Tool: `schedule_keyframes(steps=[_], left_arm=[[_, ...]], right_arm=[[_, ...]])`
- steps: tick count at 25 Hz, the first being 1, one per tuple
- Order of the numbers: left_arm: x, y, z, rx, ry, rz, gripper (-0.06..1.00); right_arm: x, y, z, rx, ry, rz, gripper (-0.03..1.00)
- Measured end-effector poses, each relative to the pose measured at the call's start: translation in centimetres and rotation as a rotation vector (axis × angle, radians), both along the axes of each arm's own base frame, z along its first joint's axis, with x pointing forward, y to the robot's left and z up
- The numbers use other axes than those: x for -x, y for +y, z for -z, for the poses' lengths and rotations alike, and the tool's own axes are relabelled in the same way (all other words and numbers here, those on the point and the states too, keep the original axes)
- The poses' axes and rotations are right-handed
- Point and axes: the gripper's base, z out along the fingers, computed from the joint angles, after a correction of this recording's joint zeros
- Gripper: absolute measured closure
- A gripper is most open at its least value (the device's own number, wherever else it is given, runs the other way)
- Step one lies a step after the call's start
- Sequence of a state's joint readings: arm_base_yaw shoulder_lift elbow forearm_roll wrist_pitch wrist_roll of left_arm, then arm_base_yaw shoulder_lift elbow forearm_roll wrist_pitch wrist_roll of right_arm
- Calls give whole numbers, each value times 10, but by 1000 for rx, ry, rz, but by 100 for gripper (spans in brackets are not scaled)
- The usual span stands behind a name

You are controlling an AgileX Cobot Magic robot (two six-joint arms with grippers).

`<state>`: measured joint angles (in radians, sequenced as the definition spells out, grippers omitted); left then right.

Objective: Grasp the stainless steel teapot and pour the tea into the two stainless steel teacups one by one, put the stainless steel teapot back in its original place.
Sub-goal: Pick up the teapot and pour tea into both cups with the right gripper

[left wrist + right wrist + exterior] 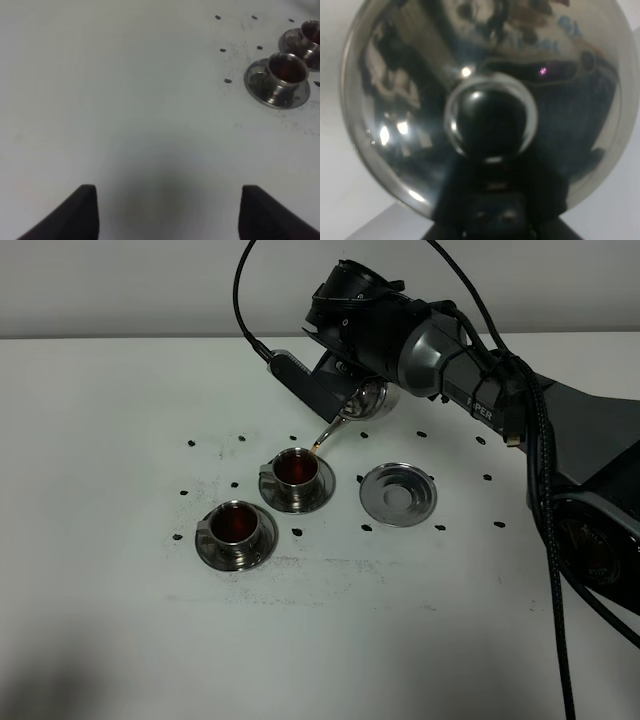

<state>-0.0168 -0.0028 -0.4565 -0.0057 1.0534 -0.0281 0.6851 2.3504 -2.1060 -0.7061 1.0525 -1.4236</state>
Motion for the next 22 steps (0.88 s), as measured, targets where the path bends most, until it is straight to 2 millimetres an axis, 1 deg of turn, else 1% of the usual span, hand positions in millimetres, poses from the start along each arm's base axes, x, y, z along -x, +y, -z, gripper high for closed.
schedule_keyframes(steps=[8, 16, 19, 22], left_arm=[[0, 0, 0, 0, 0, 0, 37], [0, 0, 0, 0, 0, 0, 37], [0, 0, 0, 0, 0, 0, 37], [0, 0, 0, 0, 0, 0, 37]], right_arm=[[0, 0, 0, -4, 0, 2, 79], [4, 3, 5, -73, 60, 22, 79], [3, 1, 7, -105, 88, 40, 79], [1, -6, 1, -146, 103, 66, 79]])
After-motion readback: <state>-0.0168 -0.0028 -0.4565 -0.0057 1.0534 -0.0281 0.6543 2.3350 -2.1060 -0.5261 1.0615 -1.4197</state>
